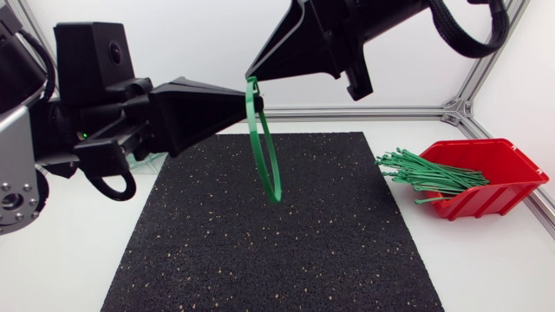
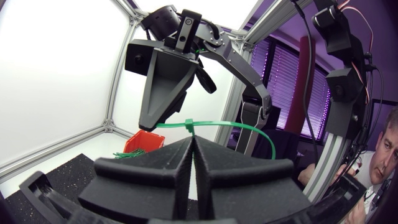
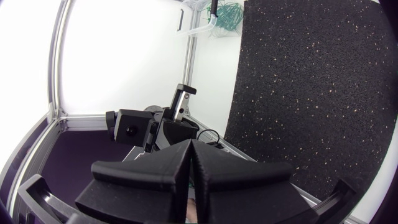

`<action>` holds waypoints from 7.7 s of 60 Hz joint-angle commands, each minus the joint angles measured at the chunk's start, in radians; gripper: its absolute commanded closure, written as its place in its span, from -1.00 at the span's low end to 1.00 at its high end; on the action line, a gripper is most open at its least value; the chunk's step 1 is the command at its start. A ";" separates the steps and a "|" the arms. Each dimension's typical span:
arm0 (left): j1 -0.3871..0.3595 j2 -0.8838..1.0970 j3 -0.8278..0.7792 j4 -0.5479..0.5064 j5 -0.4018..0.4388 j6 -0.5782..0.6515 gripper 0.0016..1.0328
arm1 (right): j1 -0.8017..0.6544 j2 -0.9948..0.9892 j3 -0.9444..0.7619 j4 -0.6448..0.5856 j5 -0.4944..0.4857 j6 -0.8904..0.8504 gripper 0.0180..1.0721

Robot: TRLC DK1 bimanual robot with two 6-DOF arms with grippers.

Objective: Take a green cable tie from the red box, thread the tail through the head to close it, then place it in the transparent bin on the left.

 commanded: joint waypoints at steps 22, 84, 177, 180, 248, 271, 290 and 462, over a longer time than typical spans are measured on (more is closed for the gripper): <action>-0.011 -0.054 -0.035 0.011 0.005 0.014 0.93 | -0.005 0.012 -0.029 0.042 0.030 -0.006 0.88; 0.009 -0.037 -0.043 0.002 0.005 0.059 0.93 | 0.035 -0.054 -0.012 0.007 0.021 -0.007 0.59; -0.023 -0.112 -0.049 -0.033 0.006 0.063 0.93 | -0.020 0.055 -0.017 0.005 0.030 -0.013 0.89; -0.023 -0.114 -0.049 -0.033 0.006 0.063 0.93 | -0.020 0.055 -0.023 0.005 0.032 -0.016 0.89; 0.056 -0.055 0.172 -0.624 -0.265 0.499 0.94 | 0.022 -0.043 -0.109 0.033 0.602 -0.345 0.16; 0.334 0.078 0.382 -0.856 -0.503 0.727 0.94 | -0.014 -0.151 -0.288 0.178 0.883 -0.501 0.00; 0.504 0.284 0.517 -0.825 -0.807 0.830 0.94 | -0.084 -0.252 -0.411 0.275 0.978 -0.598 0.00; 0.397 -0.430 -0.276 -0.495 -1.268 0.695 -0.92 | -0.541 -1.358 -1.312 0.706 0.958 -0.900 -0.17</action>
